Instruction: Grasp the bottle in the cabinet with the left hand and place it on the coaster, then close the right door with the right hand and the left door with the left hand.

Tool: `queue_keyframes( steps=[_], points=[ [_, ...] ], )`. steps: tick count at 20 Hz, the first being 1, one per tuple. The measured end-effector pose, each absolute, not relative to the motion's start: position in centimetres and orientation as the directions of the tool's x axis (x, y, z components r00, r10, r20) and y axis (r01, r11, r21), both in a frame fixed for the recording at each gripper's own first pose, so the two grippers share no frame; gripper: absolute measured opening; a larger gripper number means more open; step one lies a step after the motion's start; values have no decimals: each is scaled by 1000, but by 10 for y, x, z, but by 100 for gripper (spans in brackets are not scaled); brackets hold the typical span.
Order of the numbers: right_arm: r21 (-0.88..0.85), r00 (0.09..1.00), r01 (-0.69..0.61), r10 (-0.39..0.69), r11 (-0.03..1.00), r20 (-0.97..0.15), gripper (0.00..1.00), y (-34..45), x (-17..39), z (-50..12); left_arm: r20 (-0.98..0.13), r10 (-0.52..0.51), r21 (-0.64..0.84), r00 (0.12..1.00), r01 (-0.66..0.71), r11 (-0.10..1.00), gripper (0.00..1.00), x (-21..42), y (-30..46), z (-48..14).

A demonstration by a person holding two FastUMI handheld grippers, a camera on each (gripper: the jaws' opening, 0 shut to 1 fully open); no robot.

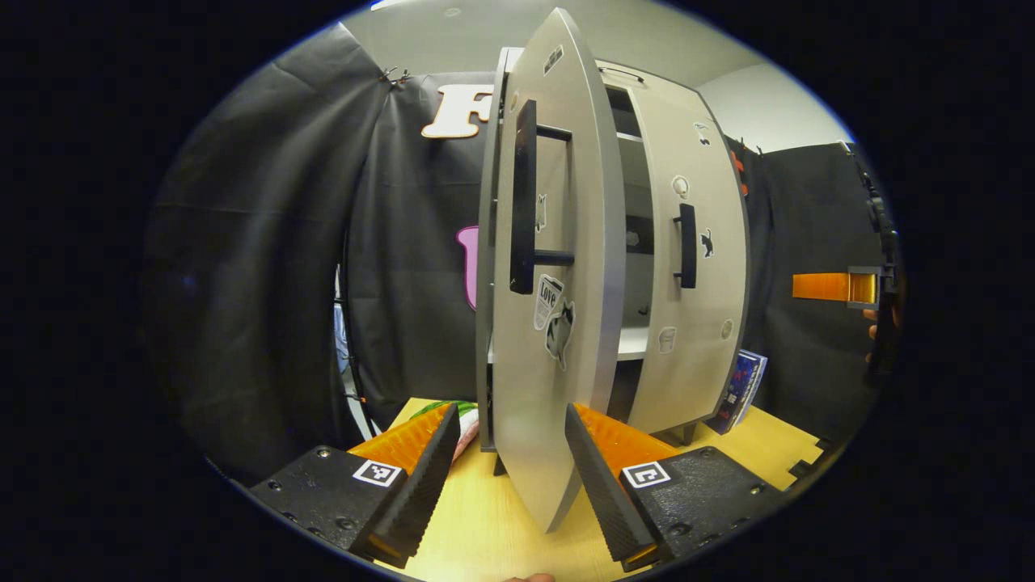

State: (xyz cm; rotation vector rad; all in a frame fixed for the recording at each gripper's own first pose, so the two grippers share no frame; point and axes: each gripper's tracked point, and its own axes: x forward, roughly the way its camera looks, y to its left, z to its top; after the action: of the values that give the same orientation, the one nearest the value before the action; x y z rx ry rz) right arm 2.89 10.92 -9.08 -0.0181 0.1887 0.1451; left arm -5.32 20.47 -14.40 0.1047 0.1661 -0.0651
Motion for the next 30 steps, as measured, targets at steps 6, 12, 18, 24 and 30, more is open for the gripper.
queue_keyframes(
  steps=[6,12,18,24,30],
  points=[
    [1,978,-114,113,993,-177,96,105,29,-89,-177,-107,98,978,126,987,84,-44,184,-148],
    [-2,980,-99,97,995,-174,97,99,26,-89,-188,-149,89,971,168,982,84,-34,167,-156],
    [-4,982,-86,84,996,-171,96,95,26,-88,-194,-187,54,963,201,978,84,-25,150,-162],
    [-19,982,-84,79,996,-174,96,91,25,-90,-229,-244,63,942,264,962,84,-21,122,-176],
    [-25,981,-67,61,997,-182,96,85,23,-92,-253,-291,97,923,324,941,84,-23,100,-182]
  ],
)
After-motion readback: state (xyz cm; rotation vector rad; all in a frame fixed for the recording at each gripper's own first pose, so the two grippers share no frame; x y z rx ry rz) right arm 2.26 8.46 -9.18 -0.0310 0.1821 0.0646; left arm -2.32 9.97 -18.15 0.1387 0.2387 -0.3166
